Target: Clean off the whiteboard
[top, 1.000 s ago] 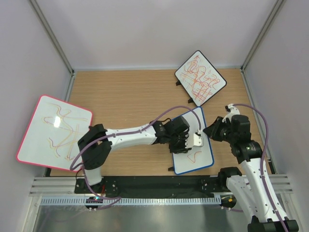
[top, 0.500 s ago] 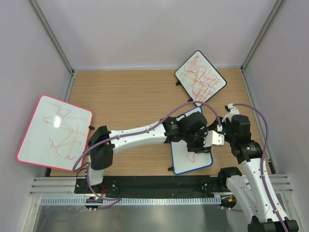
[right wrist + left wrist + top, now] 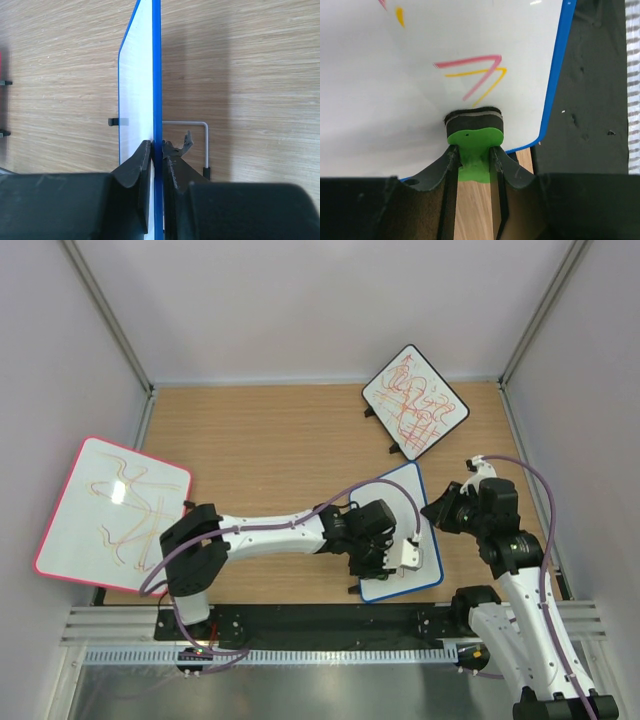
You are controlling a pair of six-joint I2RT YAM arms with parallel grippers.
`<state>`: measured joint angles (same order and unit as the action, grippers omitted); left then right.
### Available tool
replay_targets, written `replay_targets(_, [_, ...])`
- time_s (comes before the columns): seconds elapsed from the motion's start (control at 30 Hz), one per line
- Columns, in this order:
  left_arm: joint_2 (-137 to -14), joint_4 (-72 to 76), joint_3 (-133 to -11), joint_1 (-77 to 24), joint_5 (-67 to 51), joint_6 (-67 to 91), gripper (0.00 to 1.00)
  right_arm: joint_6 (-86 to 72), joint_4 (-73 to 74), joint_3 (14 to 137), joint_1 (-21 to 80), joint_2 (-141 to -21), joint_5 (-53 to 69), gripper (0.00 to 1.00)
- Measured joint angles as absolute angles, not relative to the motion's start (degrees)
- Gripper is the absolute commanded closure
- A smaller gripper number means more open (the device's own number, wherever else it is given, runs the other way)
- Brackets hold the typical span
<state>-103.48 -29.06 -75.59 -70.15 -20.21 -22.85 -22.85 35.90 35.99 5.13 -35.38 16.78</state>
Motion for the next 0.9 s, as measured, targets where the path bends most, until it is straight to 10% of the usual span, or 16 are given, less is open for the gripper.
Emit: replay_targets(0.9, [-111.6, -34.5, -99.5, -71.6, -19.2, -21.7, 1.00, -23.0, 35.6, 36.0, 5.1, -35.4, 17.5, 0.99])
